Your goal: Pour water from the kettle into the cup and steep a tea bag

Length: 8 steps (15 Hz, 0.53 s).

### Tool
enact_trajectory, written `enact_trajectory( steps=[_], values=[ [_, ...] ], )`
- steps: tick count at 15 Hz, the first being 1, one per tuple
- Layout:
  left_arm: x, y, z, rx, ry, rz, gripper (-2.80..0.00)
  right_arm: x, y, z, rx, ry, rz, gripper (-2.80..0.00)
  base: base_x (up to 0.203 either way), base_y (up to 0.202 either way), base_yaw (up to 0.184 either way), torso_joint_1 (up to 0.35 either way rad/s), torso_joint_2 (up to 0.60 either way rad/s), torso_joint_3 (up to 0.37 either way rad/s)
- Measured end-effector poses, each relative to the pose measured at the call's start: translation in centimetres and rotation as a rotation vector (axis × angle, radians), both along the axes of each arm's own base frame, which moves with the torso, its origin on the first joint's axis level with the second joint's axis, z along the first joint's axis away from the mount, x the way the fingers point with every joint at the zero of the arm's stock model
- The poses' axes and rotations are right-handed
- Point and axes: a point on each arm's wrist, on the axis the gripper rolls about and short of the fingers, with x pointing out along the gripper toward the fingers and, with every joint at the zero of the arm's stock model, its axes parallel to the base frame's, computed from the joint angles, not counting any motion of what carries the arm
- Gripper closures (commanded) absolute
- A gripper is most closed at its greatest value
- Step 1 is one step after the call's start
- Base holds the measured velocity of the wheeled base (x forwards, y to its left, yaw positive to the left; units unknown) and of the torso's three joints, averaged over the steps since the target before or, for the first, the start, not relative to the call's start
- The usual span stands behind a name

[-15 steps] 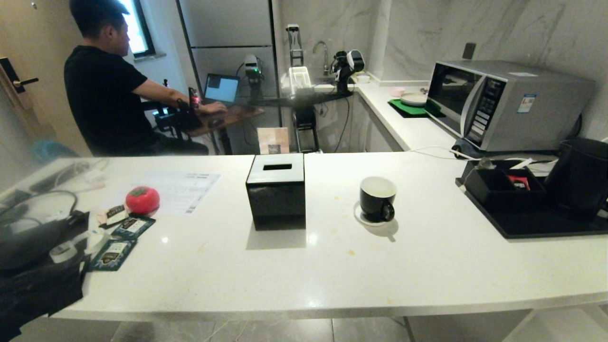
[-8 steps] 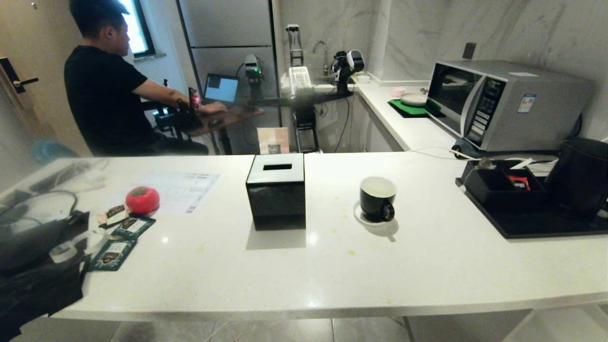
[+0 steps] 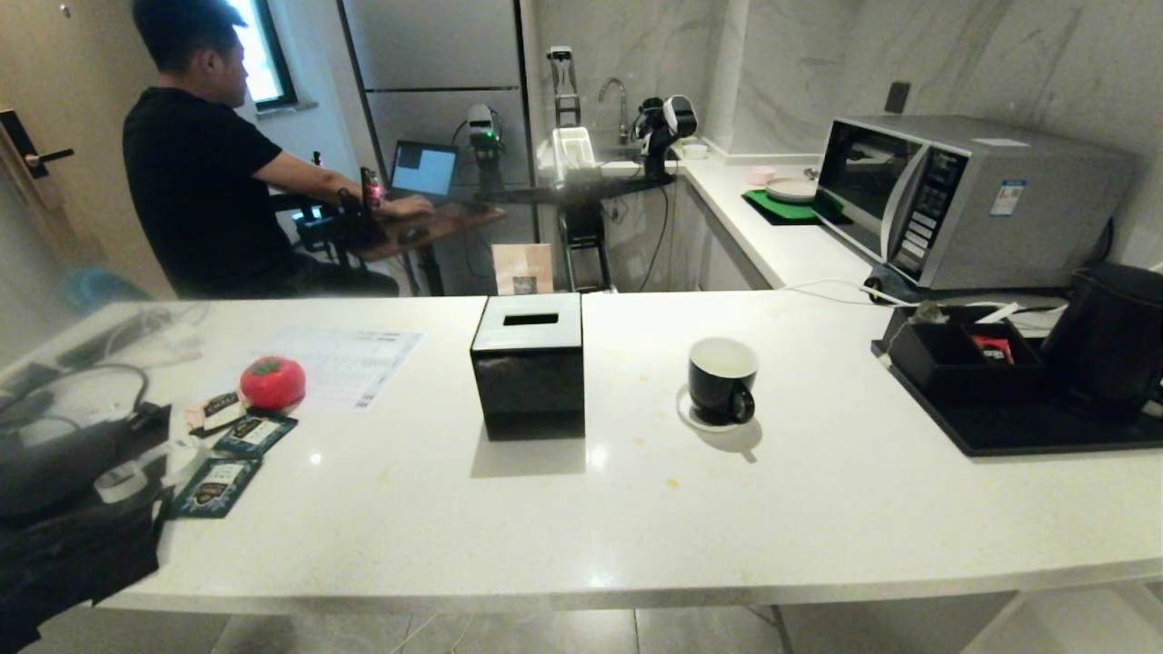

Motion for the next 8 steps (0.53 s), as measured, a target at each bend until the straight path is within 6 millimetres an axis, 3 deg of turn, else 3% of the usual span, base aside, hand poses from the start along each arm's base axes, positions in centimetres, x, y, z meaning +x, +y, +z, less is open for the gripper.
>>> enact_trajectory(
  steps=[8],
  values=[
    [0.0, 0.0, 0.0, 0.0, 0.0, 0.0, 0.0, 0.71, -0.01, 0.15, 0.006, 0.09, -0.003, 0.0, 0.0, 0.0, 0.0, 0.0, 0.0, 0.0]
  ],
)
